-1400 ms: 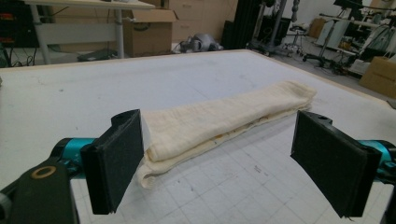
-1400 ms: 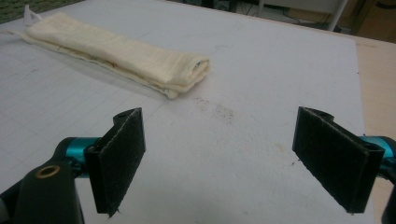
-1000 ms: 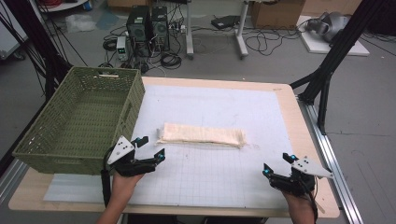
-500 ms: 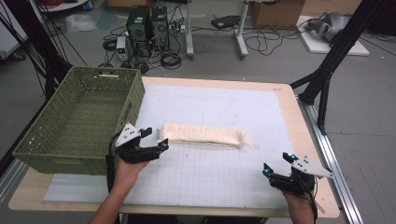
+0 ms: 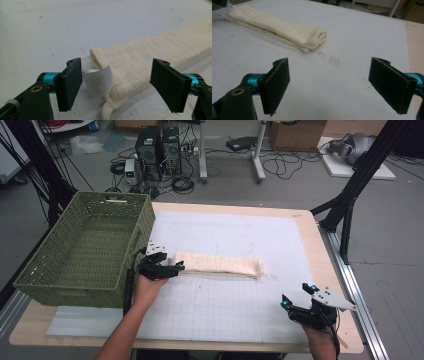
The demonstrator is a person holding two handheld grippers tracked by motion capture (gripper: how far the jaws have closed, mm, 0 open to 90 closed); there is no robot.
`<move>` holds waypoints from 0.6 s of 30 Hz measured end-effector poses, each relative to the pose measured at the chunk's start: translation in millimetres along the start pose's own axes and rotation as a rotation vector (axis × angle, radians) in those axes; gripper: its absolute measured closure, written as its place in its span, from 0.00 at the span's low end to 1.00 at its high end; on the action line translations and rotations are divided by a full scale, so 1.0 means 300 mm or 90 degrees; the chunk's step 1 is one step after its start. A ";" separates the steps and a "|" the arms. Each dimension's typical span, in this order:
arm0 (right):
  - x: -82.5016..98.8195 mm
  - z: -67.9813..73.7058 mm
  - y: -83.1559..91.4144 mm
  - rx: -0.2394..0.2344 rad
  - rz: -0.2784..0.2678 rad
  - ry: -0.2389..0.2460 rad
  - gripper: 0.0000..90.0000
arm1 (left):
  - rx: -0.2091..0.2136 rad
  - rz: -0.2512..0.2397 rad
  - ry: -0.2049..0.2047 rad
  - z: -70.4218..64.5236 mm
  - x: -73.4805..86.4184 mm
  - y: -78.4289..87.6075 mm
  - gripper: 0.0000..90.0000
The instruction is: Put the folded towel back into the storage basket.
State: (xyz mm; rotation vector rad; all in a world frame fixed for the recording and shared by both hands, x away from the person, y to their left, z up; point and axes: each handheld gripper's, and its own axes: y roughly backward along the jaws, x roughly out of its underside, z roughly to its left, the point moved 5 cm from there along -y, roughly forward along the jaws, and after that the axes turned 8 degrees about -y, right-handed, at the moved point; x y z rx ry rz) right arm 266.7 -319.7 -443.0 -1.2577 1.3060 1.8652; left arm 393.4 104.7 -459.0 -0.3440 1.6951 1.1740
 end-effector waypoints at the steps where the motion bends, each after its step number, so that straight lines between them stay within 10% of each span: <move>1: 0.000 -0.002 -0.001 -0.001 0.000 0.001 0.18 | -0.001 0.010 0.001 0.004 0.008 -0.011 0.31; 12: 0.001 0.002 -0.003 -0.004 0.004 0.005 0.18 | 0.013 0.061 -0.007 0.006 0.044 -0.053 0.61; 18: 0.003 0.001 -0.002 -0.003 0.006 0.002 0.18 | 0.034 0.064 -0.059 -0.023 0.044 -0.053 0.84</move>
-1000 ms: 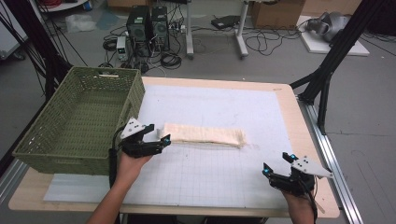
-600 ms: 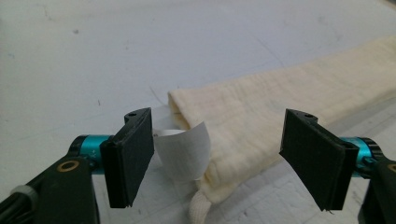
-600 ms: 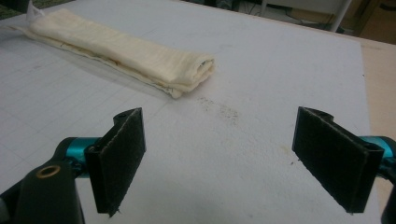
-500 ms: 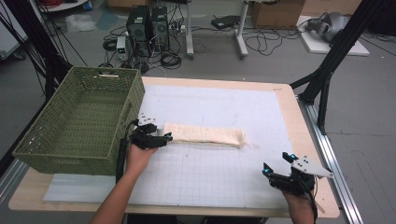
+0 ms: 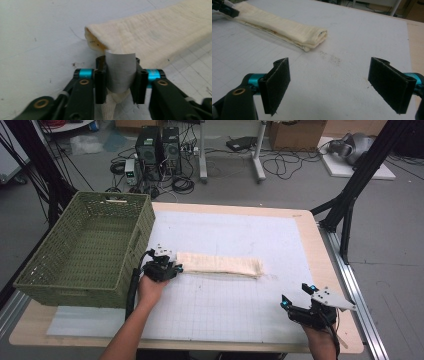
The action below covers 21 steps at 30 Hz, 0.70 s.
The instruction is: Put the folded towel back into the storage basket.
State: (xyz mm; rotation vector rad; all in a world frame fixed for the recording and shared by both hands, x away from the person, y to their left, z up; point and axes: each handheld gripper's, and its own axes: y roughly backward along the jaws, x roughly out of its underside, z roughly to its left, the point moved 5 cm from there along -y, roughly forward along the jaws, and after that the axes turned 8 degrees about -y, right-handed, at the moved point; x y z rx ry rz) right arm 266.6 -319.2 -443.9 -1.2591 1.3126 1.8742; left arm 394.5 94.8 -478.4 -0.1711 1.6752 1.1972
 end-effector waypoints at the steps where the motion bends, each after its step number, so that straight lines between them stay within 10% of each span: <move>1: 0.000 0.000 -0.002 0.000 -0.002 0.005 0.18 | -0.001 0.001 -0.011 -0.003 -0.001 0.000 0.89; 21: -0.035 0.031 -0.046 -0.019 0.004 -0.001 0.19 | 0.033 -0.086 -0.032 -0.028 -0.035 0.083 0.90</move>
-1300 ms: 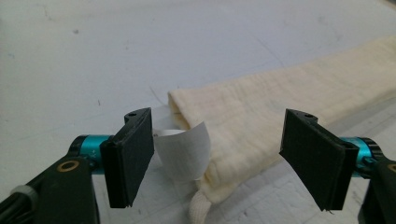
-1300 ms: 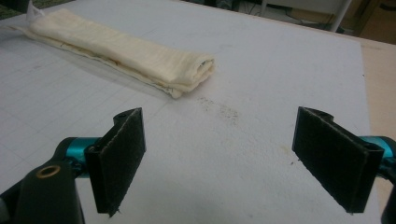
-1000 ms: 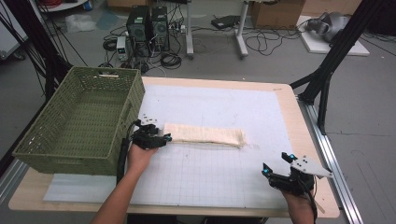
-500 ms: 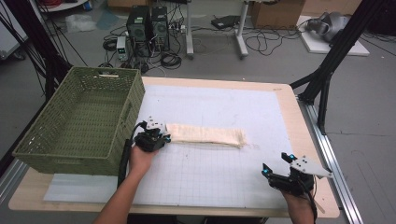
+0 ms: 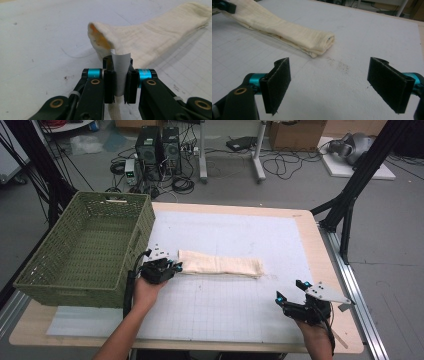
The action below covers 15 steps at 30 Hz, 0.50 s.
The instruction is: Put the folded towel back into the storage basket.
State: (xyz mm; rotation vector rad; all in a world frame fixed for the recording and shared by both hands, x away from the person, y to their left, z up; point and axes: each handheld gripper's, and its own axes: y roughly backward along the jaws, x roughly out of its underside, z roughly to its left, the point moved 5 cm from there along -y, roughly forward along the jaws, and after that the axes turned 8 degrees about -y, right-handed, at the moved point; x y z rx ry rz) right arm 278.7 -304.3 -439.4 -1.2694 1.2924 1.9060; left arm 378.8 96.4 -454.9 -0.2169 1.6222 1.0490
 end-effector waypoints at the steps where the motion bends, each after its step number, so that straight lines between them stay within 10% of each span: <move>1: -0.002 0.003 -0.006 -0.002 0.003 0.000 0.19 | 0.003 -0.005 -0.001 -0.002 -0.003 0.004 0.90; 15: -0.059 0.023 -0.101 -0.003 0.020 0.021 0.19 | 0.009 -0.056 0.002 -0.024 0.015 0.036 0.90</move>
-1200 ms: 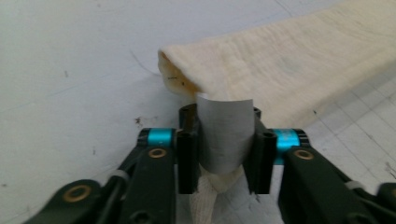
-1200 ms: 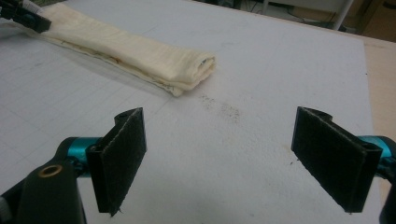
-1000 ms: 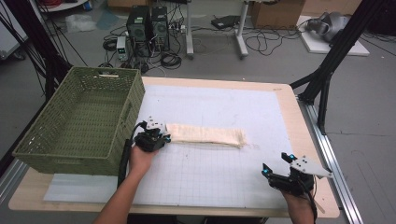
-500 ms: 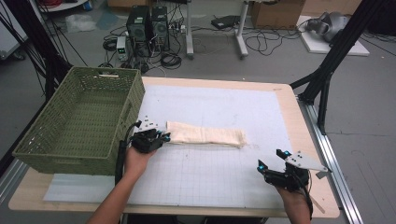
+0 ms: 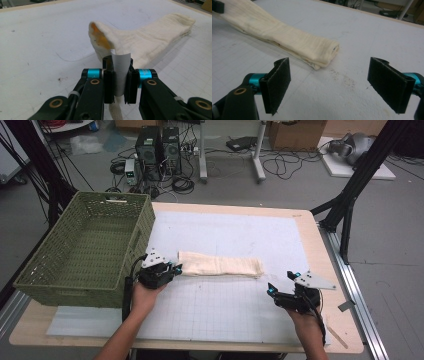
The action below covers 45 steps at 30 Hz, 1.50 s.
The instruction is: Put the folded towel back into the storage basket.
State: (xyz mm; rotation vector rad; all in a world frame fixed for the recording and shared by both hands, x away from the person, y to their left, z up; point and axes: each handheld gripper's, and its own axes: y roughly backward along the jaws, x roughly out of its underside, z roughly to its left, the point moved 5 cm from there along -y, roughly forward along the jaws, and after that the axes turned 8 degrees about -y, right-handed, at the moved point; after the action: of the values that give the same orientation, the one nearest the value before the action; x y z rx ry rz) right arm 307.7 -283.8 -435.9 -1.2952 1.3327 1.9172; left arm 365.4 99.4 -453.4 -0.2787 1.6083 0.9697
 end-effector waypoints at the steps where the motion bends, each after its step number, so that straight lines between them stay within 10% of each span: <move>1: -0.012 0.000 -0.027 0.002 0.000 -0.003 0.18 | 0.001 -0.002 0.005 0.001 -0.001 0.004 0.90; 21: -0.106 -0.023 -0.183 0.021 0.030 -0.004 0.29 | 0.003 -0.027 0.022 0.007 0.004 0.019 0.90; 45: -0.009 0.008 -0.330 -0.006 0.163 0.002 0.59 | 0.000 -0.029 0.022 0.010 0.006 0.024 0.90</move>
State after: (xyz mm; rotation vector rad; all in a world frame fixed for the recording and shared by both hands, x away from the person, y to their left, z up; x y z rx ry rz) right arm 385.6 -239.6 -478.6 -1.1793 1.5569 2.0923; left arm 362.3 106.6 -451.7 -0.3311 1.6265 0.9347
